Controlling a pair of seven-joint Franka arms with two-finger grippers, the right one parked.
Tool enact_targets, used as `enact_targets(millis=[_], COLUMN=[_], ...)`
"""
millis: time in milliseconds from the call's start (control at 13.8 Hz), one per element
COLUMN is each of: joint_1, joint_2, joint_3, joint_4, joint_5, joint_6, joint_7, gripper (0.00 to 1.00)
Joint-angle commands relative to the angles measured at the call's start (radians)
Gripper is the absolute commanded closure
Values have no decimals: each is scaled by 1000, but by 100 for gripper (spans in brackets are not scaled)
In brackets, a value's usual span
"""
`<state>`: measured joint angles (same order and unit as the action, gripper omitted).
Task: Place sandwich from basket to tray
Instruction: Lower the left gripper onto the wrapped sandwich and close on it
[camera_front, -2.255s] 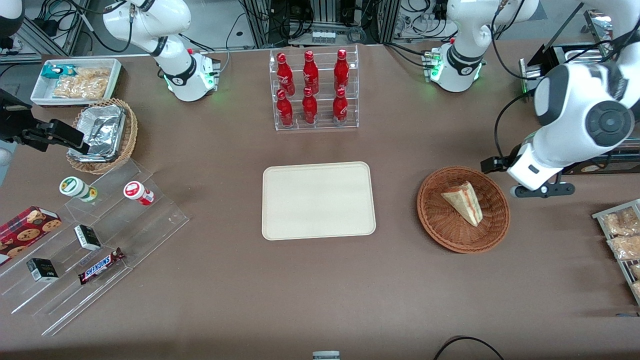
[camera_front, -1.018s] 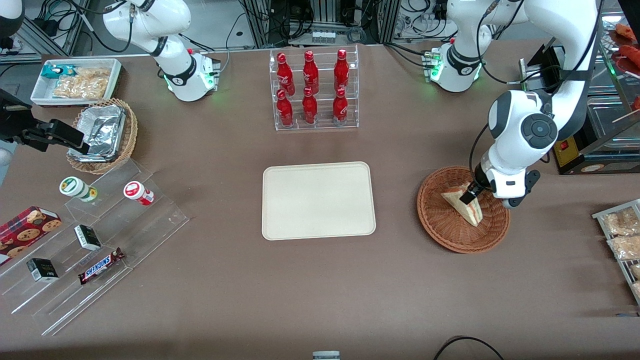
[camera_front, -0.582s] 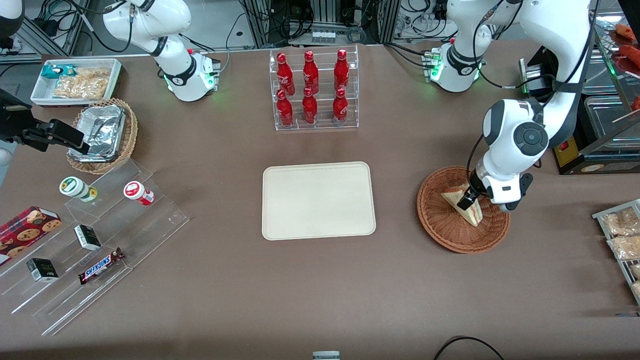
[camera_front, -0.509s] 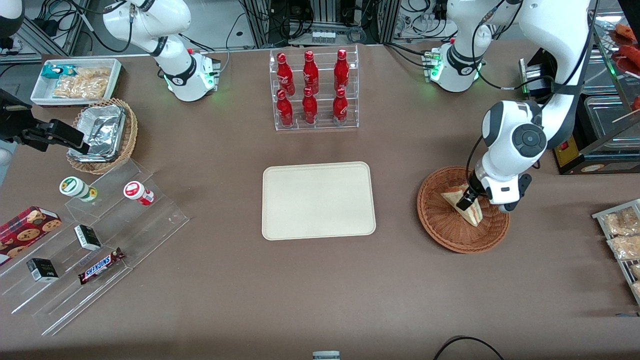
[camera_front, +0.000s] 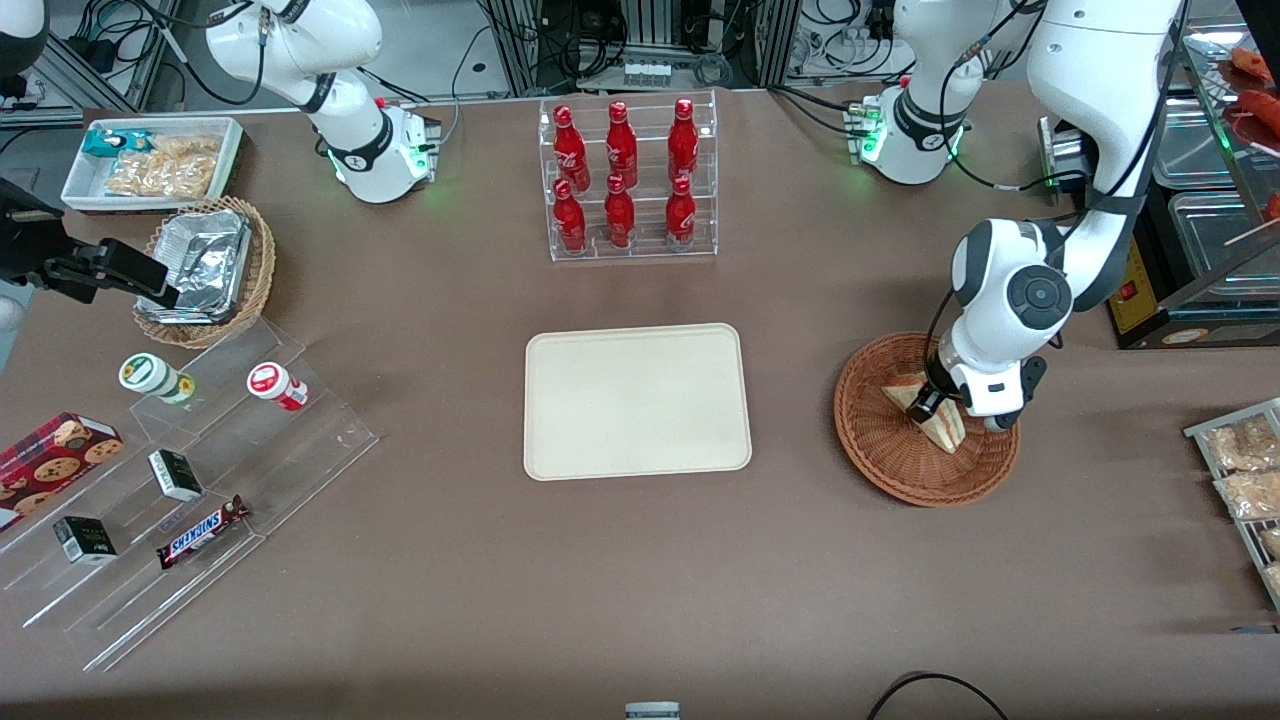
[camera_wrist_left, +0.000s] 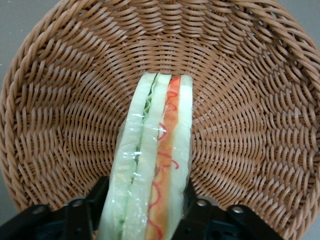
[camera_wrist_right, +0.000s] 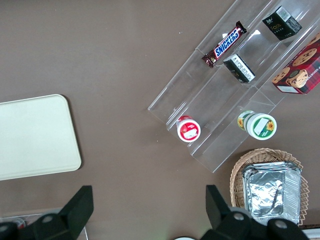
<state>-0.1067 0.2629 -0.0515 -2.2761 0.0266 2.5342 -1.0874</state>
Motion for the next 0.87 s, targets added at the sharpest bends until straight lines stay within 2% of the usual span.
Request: enact_targets(millis=[0,291,436,655,800], joint_1=[1,-1,-13,-74,-148], joint_2=[-37,-108,-111,-56,-4], joint_3=[-1,-1,-8,-28,-30], joint_4=[-14,19,94,260,334], joint_5=[3,7,12,12,10], joint_6=[-21,-147,-301,-510,-554], joint_7=[1,153,310,415,440], gripper=[90,92,93,94,95])
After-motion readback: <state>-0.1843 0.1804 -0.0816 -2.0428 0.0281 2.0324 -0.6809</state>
